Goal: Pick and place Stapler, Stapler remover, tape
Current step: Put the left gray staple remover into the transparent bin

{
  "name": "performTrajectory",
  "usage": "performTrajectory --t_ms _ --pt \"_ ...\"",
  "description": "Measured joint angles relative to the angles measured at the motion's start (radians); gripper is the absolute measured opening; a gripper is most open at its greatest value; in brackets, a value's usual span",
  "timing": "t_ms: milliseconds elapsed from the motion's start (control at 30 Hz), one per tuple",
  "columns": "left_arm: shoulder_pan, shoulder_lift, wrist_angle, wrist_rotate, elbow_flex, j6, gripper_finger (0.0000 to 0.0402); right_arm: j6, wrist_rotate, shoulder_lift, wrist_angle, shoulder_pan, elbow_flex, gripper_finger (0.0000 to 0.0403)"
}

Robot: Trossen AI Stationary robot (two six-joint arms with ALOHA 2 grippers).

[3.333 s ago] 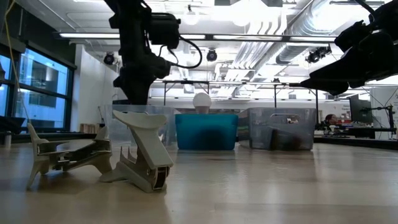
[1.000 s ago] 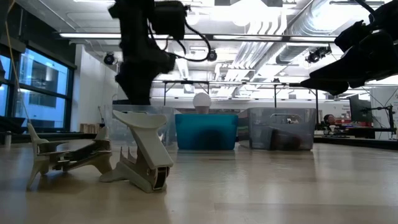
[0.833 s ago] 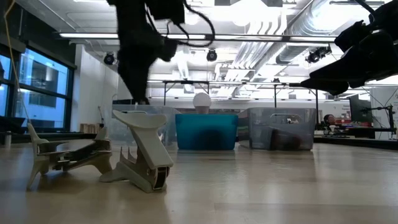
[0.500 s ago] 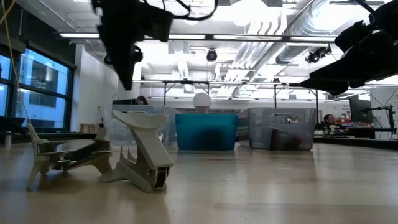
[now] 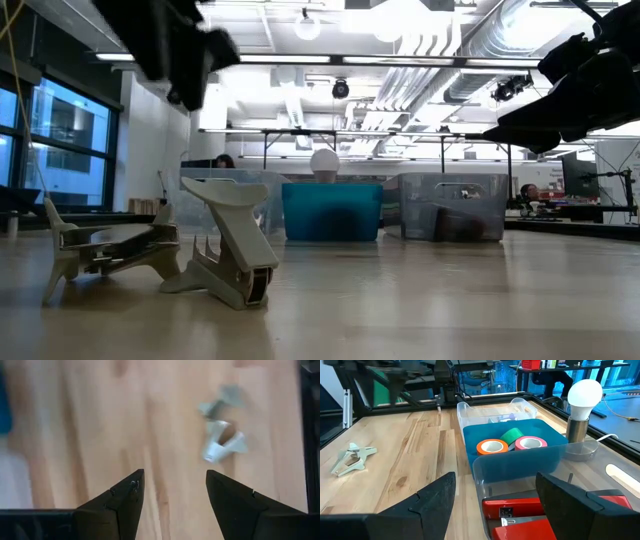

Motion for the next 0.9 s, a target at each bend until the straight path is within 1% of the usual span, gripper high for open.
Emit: performTrajectory --t_ms 100,200,267,333,433,600,700,833,900 --pt "-0.050 0.015 0.032 0.000 -0.001 0.119 0.0209 0.000 0.000 0.000 0.000 0.000 0.000 0.0268" --pt "-0.092 0.038 0.050 -0.015 0.000 0.202 0.0209 0.000 0.000 0.000 0.000 0.000 0.000 0.0268" --pt "-0.117 0.060 0.038 -0.033 -0.002 0.256 0.0209 0.000 0.001 0.001 0.003 0.000 0.000 0.0268" --pt "-0.131 0.086 0.062 -0.058 -0.002 0.304 0.0209 0.000 0.000 -0.003 0.004 0.000 0.000 0.0268" --pt "-0.143 0.119 0.084 -0.085 -0.002 0.342 0.0209 0.000 0.000 0.000 0.010 0.000 0.000 0.0268" --pt "-0.140 0.188 0.185 -0.063 -0.002 0.358 0.0212 0.000 0.000 -0.001 0.006 0.000 0.000 0.0268" --pt "-0.140 0.220 0.194 -0.037 -0.001 0.380 0.0229 0.000 0.000 -0.001 0.010 0.000 0.000 0.0268" --pt "-0.140 0.260 0.176 -0.006 -0.002 0.383 0.0267 0.000 0.000 0.000 0.011 0.000 0.000 0.0268" --pt "-0.140 0.271 0.195 0.036 -0.001 0.385 0.0287 0.000 0.000 0.000 0.012 0.000 0.000 0.0268"
